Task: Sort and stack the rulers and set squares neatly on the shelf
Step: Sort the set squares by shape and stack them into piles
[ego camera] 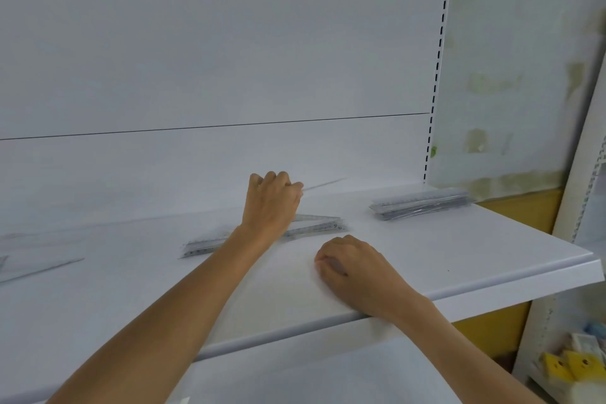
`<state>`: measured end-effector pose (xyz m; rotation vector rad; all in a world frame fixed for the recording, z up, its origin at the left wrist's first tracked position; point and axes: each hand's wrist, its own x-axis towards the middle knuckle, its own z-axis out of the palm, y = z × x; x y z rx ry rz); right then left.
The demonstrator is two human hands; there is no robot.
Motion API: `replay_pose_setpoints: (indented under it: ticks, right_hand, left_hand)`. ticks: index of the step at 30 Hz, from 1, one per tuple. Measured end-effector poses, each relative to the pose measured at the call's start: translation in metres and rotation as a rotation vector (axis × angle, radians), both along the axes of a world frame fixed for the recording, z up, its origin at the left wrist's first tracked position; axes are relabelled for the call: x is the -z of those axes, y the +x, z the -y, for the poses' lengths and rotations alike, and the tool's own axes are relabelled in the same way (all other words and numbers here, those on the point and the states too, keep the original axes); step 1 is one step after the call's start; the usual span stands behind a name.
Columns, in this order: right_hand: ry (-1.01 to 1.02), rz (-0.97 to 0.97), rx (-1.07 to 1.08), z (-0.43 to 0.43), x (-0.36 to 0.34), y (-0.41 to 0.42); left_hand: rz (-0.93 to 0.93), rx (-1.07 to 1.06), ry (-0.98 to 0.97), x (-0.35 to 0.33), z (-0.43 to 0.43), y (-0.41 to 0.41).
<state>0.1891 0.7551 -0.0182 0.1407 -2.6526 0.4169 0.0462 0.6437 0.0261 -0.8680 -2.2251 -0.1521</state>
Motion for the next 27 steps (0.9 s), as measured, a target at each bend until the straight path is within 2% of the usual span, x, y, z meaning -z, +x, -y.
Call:
replay_pose_setpoints:
  ticks: [6, 12, 20, 27]
  right_hand:
    - [-0.012, -0.020, -0.003, -0.001, 0.001, -0.002]
    - [-0.026, -0.010, 0.009, -0.002, 0.001, -0.002]
    - [-0.074, 0.105, 0.040, -0.002, -0.014, -0.004]
    - [-0.017, 0.039, -0.037, 0.054, -0.028, -0.066]
  left_hand:
    - [0.165, 0.115, -0.110, 0.019, -0.006, 0.004]
    - [0.309, 0.118, -0.148, 0.025, -0.007, 0.003]
    - [0.396, 0.124, -0.001, 0.002, 0.015, 0.006]
    - [0.555, 0.037, 0.159, -0.002, 0.131, -0.003]
